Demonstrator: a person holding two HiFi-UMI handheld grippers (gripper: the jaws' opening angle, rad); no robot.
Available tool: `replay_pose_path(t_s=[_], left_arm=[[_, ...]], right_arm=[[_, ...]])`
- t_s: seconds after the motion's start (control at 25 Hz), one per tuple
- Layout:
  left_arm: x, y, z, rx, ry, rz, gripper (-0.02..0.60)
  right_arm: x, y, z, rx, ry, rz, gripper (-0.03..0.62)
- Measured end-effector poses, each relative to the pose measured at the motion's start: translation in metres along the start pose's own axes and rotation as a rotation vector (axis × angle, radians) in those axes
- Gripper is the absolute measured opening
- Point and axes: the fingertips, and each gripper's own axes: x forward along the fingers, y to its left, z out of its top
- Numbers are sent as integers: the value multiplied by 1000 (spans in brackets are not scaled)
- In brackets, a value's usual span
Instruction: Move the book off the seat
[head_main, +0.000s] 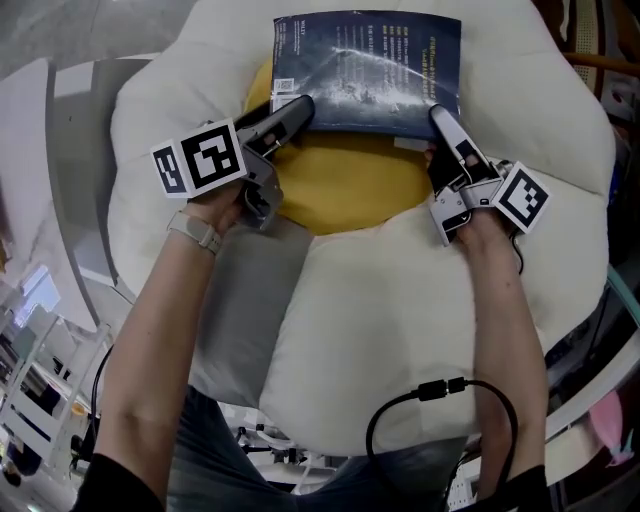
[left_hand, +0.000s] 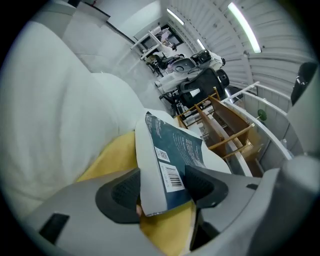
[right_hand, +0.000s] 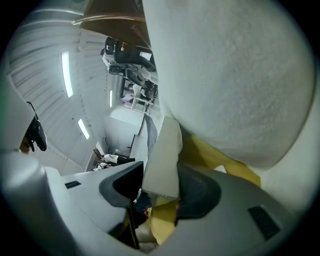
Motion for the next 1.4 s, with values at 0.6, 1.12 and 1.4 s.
replay_pose_path(t_s=[0.6,1.12,1.4], left_arm=[[-19,-15,-4,-67,-65,32,282],[-56,-49,15,31,-92,-10,281],[-76,-94,20,88,-101,-59,281]], right_arm=[[-5,17,6,81,-18,30,207],[-23,67,6,42,-61,103,204],[-59,107,13,31,-120,131,204]])
